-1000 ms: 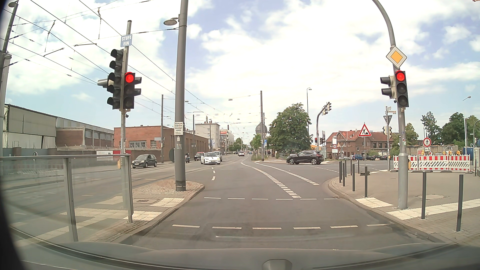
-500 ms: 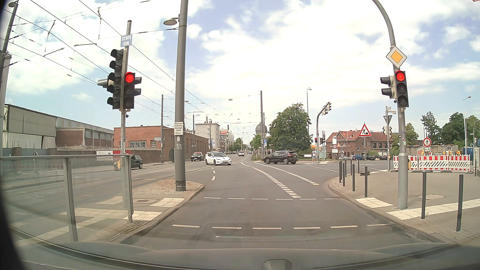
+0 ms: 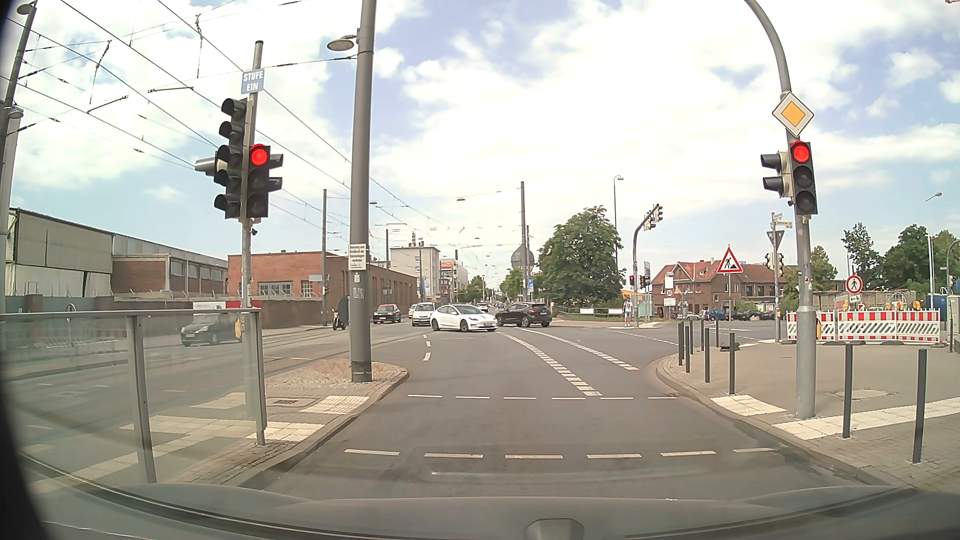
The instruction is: Follow the waypoints while adhering to traffic rules and regulations
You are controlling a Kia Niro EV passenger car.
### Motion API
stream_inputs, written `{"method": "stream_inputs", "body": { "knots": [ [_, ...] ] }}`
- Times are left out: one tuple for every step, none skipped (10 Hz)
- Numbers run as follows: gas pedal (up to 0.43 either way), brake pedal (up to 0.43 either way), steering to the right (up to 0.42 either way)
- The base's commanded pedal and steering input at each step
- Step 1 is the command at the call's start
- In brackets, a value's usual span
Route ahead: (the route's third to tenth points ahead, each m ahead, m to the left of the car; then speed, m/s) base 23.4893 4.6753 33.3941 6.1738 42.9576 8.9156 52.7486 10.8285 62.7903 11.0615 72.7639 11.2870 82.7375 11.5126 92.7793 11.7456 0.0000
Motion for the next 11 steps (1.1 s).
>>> {"method": "stream_inputs", "body": {
  "knots": [
    [0.0, 0.293, -0.011],
    [0.0, 0.293, -0.011],
    [0.0, 0.293, -0.011],
    [0.0, 0.293, -0.012],
    [0.0, 0.293, -0.011],
    [0.0, 0.293, -0.011],
    [0.0, 0.293, -0.012],
    [0.0, 0.293, -0.011],
    [0.0, 0.293, -0.012],
    [0.0, 0.293, -0.012],
    [0.0, 0.293, -0.012]
  ]
}}
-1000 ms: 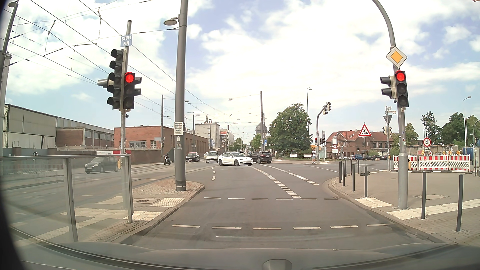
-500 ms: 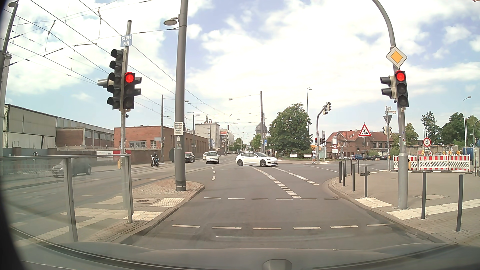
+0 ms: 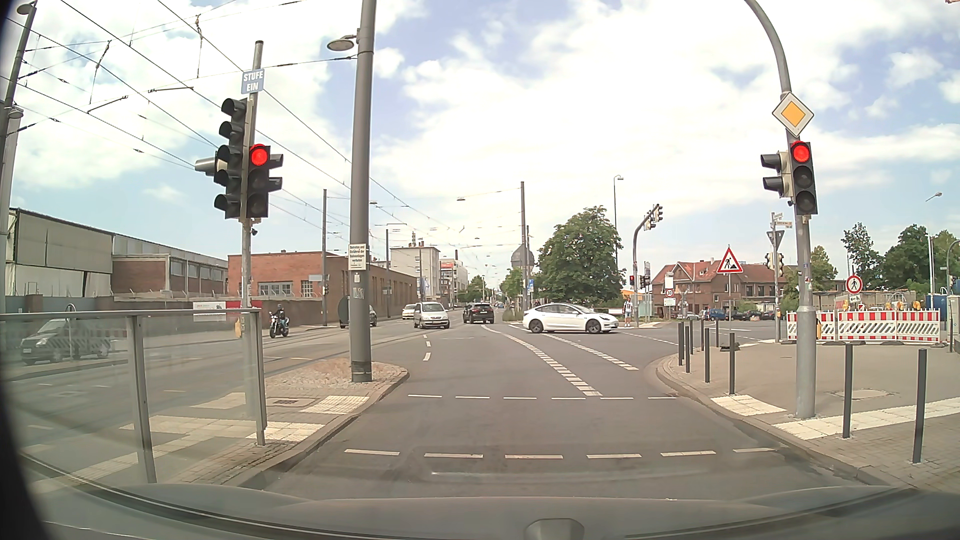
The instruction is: Follow the waypoints while adhering to traffic rules and regulations
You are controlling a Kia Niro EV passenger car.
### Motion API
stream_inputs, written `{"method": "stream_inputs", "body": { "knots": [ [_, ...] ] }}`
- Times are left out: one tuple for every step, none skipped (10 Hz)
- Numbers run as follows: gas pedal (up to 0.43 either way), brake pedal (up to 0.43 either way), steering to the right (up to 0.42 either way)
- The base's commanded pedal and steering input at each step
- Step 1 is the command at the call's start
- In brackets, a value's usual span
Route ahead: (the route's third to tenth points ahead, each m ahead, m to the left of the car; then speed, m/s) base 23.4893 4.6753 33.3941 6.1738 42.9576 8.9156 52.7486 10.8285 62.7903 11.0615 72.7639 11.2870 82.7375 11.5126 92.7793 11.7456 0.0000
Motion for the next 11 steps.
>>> {"method": "stream_inputs", "body": {
  "knots": [
    [0.0, 0.293, -0.012],
    [0.0, 0.293, -0.012],
    [0.0, 0.293, -0.012],
    [0.0, 0.293, -0.011],
    [0.0, 0.293, -0.012],
    [0.0, 0.293, -0.011],
    [0.0, 0.293, -0.011],
    [0.0, 0.293, -0.011],
    [0.0, 0.293, -0.012],
    [0.0, 0.293, -0.011],
    [0.0, 0.293, -0.012]
  ]
}}
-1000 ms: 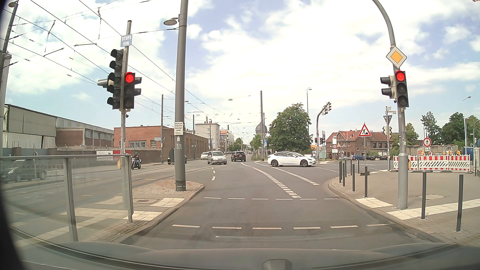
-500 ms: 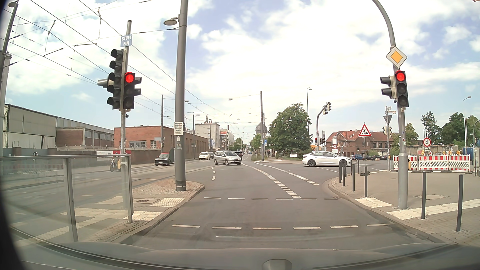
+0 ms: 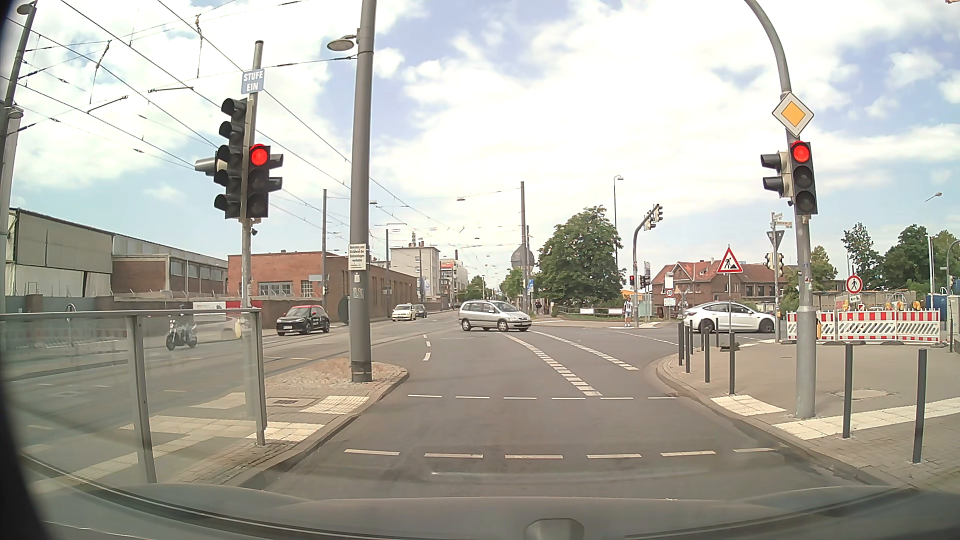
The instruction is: Follow the waypoints while adhering to traffic rules and regulations
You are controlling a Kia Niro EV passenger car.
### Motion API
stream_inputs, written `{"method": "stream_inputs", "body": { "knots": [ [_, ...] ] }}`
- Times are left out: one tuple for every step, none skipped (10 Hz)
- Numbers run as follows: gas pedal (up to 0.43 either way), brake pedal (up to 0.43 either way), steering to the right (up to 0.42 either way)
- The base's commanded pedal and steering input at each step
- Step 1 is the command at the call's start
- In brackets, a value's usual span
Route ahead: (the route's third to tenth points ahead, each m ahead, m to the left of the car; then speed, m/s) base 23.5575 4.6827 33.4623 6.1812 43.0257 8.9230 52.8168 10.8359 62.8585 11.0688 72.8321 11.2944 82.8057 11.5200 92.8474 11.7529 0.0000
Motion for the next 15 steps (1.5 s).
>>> {"method": "stream_inputs", "body": {
  "knots": [
    [0.0, 0.293, -0.011],
    [0.0, 0.293, -0.012],
    [0.0, 0.293, -0.011],
    [0.0, 0.293, -0.011],
    [0.0, 0.293, -0.011],
    [0.0, 0.299, -0.011],
    [0.0, 0.299, -0.012],
    [0.0, 0.293, -0.011],
    [0.0, 0.293, -0.011],
    [0.0, 0.293, -0.012],
    [0.0, 0.293, -0.011],
    [0.0, 0.293, -0.012],
    [0.0, 0.293, -0.011],
    [0.0, 0.293, -0.012],
    [0.0, 0.293, -0.012]
  ]
}}
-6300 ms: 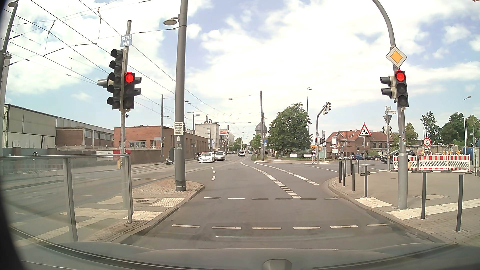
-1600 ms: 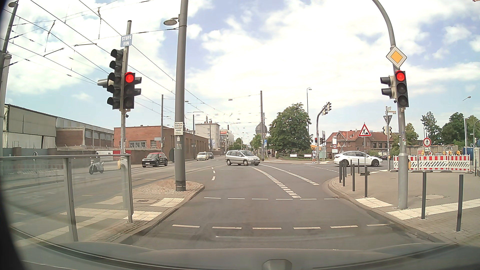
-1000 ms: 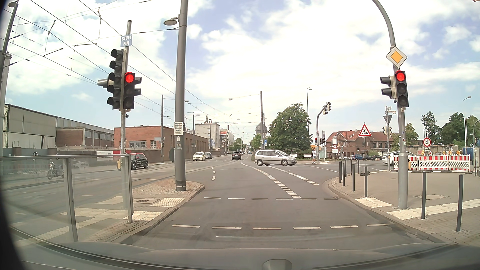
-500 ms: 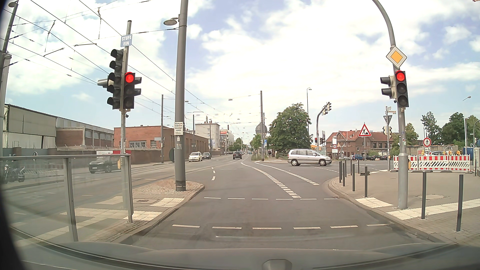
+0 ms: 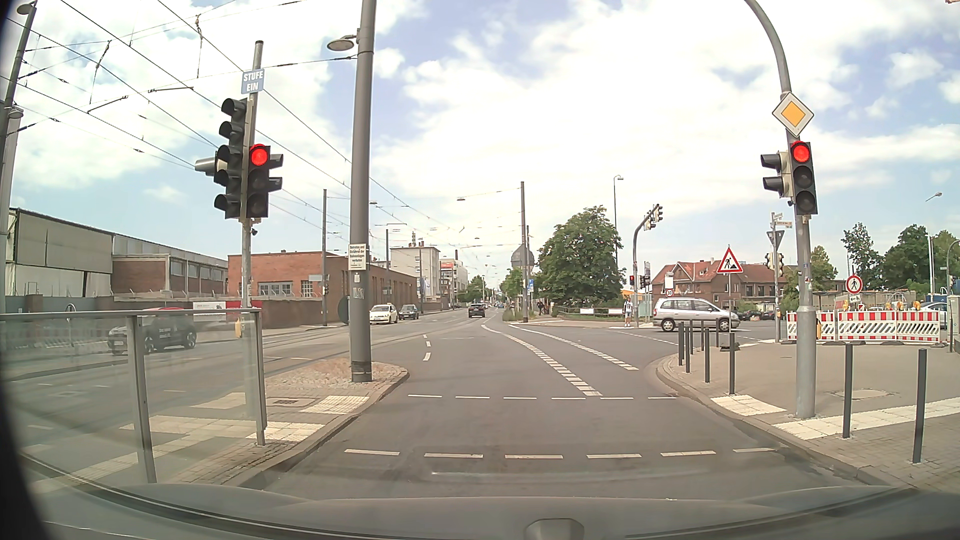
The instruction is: Follow the waypoints while adhering to traffic rules and regulations
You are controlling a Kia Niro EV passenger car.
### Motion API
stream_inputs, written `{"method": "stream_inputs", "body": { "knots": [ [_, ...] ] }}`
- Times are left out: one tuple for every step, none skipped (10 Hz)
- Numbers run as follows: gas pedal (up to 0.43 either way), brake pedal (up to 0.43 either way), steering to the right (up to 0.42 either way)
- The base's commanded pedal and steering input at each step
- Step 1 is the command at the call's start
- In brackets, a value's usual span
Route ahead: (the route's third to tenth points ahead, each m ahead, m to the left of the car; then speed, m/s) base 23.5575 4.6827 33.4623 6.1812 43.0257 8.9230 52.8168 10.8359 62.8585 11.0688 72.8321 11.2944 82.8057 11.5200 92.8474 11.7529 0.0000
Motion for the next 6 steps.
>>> {"method": "stream_inputs", "body": {
  "knots": [
    [0.0, 0.293, -0.011],
    [0.0, 0.293, -0.012],
    [0.0, 0.293, -0.012],
    [0.0, 0.293, -0.012],
    [0.0, 0.293, -0.012],
    [0.0, 0.293, -0.012]
  ]
}}
